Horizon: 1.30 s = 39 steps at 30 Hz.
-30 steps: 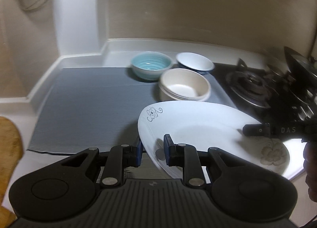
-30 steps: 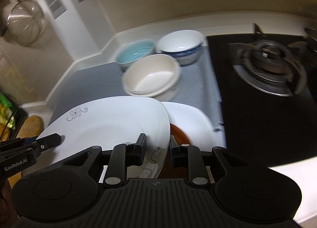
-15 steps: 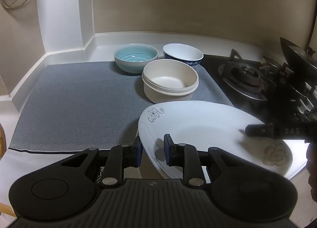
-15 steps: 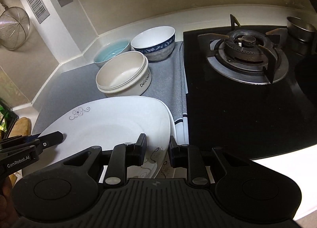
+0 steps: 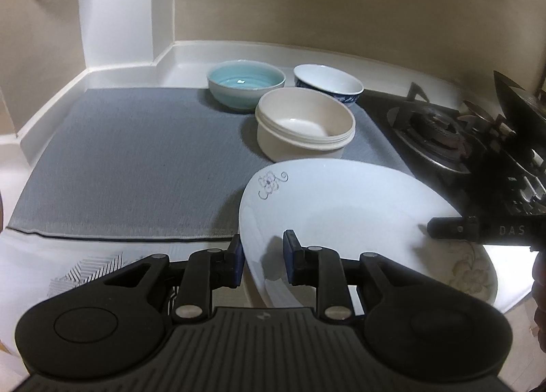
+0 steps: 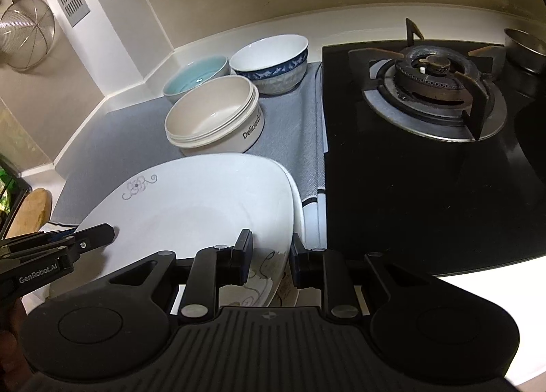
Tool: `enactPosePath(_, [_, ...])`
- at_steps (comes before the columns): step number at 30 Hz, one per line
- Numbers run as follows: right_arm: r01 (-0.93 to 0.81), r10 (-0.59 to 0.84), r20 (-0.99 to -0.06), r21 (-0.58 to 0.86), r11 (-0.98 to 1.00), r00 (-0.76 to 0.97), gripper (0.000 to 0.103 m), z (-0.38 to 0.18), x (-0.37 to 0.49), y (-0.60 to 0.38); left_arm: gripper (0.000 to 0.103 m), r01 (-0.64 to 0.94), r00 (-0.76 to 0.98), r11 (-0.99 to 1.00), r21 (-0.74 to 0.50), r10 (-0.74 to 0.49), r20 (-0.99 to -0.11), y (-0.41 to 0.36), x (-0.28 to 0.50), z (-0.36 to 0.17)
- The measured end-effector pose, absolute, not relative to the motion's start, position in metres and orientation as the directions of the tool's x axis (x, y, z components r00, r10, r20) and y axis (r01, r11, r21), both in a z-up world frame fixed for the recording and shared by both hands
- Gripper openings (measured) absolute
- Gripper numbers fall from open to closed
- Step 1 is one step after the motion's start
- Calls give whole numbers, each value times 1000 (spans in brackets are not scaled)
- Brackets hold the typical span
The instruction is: Organize plates and bowls
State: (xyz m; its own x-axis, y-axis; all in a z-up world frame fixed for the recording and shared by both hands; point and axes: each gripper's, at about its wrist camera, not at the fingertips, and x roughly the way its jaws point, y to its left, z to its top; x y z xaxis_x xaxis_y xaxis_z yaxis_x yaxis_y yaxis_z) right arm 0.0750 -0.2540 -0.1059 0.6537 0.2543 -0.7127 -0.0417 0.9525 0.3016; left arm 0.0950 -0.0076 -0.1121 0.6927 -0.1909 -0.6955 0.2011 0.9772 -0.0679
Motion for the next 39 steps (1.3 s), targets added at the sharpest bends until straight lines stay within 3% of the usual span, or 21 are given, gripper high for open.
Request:
enactPosePath(19, [-31,298,-727,357,934,619,23,-112,79,-261,36,160,681,986,34,-86,-728,-26,98,-119])
enactPosePath(25, [-21,308,-740,369,929,598,23,-111,83,-262,44,170,688,980,104,-43,-725,-37,96,-122])
enactPosePath(39, [36,363,-762,450,893,536,25,-102,90,-279,46,157,691,978,137,-9,-723,-43,96,-124])
